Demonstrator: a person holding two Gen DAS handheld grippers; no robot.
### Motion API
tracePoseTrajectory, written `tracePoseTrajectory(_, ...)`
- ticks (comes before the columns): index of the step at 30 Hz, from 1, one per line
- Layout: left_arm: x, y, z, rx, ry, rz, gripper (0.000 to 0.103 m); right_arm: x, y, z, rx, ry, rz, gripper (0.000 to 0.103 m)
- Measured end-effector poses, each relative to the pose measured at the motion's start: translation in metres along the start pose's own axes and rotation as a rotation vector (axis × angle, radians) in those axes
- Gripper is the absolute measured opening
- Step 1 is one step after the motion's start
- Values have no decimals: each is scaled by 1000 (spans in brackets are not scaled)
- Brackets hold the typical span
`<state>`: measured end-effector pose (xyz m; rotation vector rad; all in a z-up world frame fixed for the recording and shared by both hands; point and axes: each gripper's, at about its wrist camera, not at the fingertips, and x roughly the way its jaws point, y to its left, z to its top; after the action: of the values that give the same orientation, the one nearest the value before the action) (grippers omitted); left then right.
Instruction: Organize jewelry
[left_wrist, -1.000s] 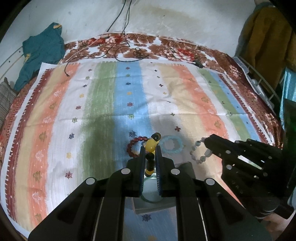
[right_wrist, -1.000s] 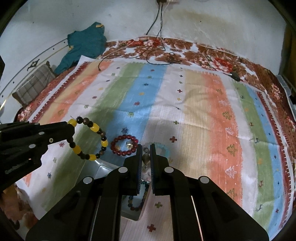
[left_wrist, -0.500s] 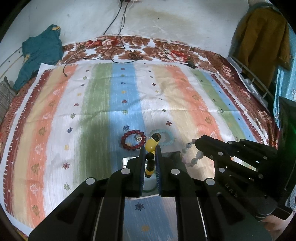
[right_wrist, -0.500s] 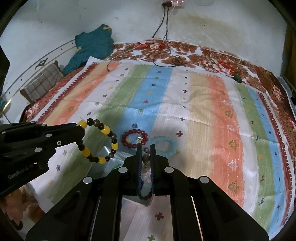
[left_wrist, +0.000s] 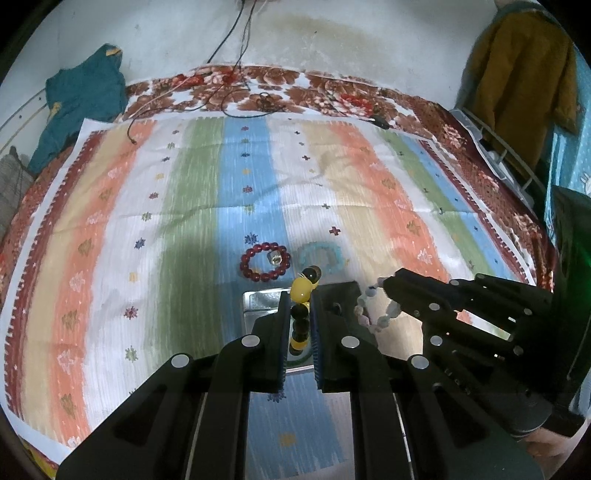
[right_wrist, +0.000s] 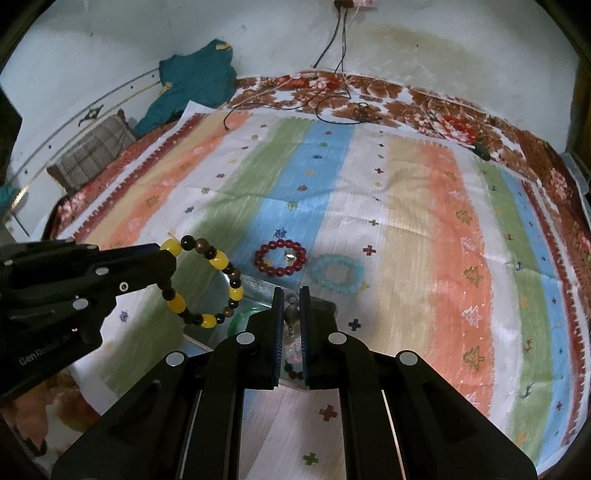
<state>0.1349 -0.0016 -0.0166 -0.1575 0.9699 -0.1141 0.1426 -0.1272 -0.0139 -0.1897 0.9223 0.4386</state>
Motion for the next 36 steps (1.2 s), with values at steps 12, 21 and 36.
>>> tracePoseTrajectory(12, 6, 25, 4, -73, 6, 79, 27, 11, -20, 2, 48, 37, -35, 35)
tracePoseTrajectory(21, 14, 27, 7, -56, 13, 111, 40, 20, -30, 3, 76, 52, -37, 48)
tracePoseTrajectory(36, 36, 40, 15, -59, 31, 160, 63, 35, -39, 9, 75, 69, -39, 63)
